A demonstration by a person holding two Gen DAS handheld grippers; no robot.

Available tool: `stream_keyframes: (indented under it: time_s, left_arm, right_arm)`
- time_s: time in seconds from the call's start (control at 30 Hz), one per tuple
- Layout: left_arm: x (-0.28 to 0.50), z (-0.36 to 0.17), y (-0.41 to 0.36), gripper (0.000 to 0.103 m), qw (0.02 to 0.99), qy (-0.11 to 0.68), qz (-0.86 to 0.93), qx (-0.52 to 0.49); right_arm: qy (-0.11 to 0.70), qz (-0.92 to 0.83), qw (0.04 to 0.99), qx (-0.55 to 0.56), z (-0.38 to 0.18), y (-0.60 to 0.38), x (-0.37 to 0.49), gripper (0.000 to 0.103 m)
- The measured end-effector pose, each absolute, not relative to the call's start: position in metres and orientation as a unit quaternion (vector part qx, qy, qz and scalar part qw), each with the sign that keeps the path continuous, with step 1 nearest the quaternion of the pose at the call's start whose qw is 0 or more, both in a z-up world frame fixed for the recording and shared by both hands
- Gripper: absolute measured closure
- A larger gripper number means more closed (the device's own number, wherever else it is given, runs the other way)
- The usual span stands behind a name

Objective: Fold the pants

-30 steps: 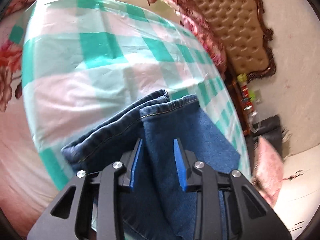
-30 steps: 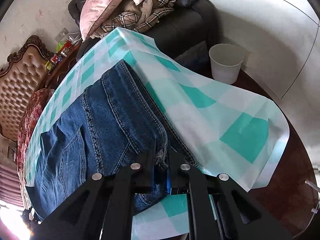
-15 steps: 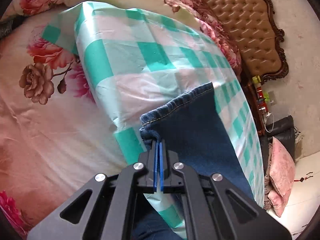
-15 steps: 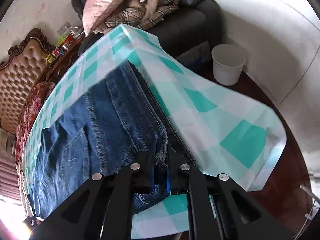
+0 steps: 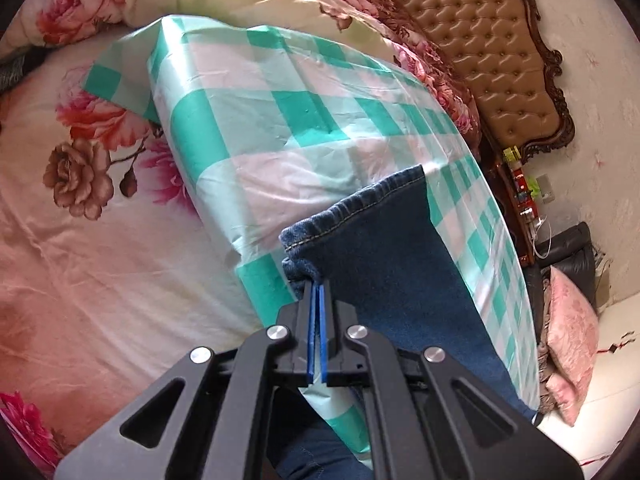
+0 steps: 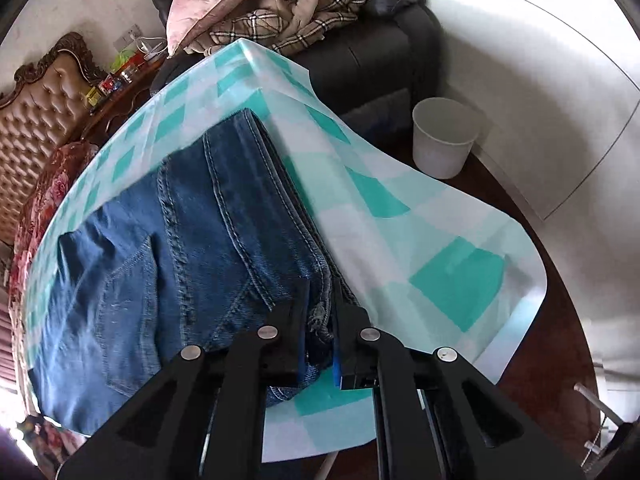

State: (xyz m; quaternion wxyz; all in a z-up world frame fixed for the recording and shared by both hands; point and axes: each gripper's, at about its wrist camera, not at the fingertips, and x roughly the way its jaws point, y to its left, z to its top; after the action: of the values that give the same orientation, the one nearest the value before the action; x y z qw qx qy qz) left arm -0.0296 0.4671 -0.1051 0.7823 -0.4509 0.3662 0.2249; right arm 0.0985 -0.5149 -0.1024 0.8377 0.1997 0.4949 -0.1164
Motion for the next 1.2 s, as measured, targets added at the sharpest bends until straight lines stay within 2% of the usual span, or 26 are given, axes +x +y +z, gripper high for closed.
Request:
stream_keyframes:
  time_s: [0.33, 0.47, 0.53, 0.57, 0.6, 0.7, 0.73, 0.8, 0.87, 0.97, 1.03, 1.07, 1.2]
  left_arm:
    - [-0.025, -0.112, 0.467, 0.101, 0.789, 0.366, 0.221, -0.441]
    - [-0.026, -0.113, 0.469, 0.098, 0.787, 0.365, 0.222, -0.445]
    - [-0.034, -0.109, 0.470, 0.087, 0.782, 0.360, 0.239, -0.449]
    - [-0.040, -0.103, 0.470, 0.074, 0.786, 0.352, 0.260, -0.437]
    - [-0.046, -0.093, 0.469, 0.073, 0.796, 0.341, 0.285, -0.411]
    - [-0.048, -0.064, 0.454, 0.070, 0.825, 0.324, 0.332, -0.322]
    - [-0.038, -0.046, 0.431, 0.067, 0.856, 0.310, 0.330, -0.251]
    - [-0.010, -0.026, 0.379, 0.047, 0.906, 0.289, 0.268, -0.151]
    - [0.021, -0.017, 0.325, 0.043, 0.936, 0.291, 0.180, -0.087]
    - [0.072, -0.014, 0.232, 0.044, 0.948, 0.313, 0.035, -0.034]
    - [0.103, -0.024, 0.180, 0.066, 0.940, 0.336, -0.059, -0.021]
    - [0.115, -0.031, 0.157, 0.084, 0.932, 0.350, -0.092, -0.010]
    - [0.155, -0.066, 0.089, 0.091, 0.901, 0.391, -0.189, 0.004]
  right_arm:
    - [0.471, -0.119, 0.857, 0.173, -0.084, -0.506, 0.086, 0.095]
    - [0.497, -0.128, 0.847, 0.138, -0.101, -0.505, 0.090, 0.093]
    - [0.488, -0.147, 0.852, 0.124, -0.097, -0.505, 0.086, 0.067]
    - [0.482, -0.164, 0.853, 0.115, -0.092, -0.506, 0.083, 0.051]
    - [0.467, -0.183, 0.858, 0.109, -0.083, -0.509, 0.076, 0.046]
    - [0.442, -0.218, 0.866, 0.085, -0.064, -0.510, 0.069, 0.043]
    - [0.430, -0.213, 0.875, 0.066, -0.055, -0.503, 0.073, 0.043]
    - [0.411, -0.156, 0.898, 0.025, -0.040, -0.474, 0.092, 0.039]
    - [0.389, -0.096, 0.916, -0.015, -0.030, -0.442, 0.118, 0.031]
    - [0.370, -0.026, 0.924, -0.092, -0.039, -0.388, 0.167, 0.031]
    - [0.386, 0.008, 0.915, -0.116, -0.056, -0.367, 0.196, 0.032]
    - [0.394, 0.012, 0.911, -0.123, -0.065, -0.363, 0.208, 0.032]
    - [0.419, -0.016, 0.902, -0.105, -0.098, -0.372, 0.232, 0.032]
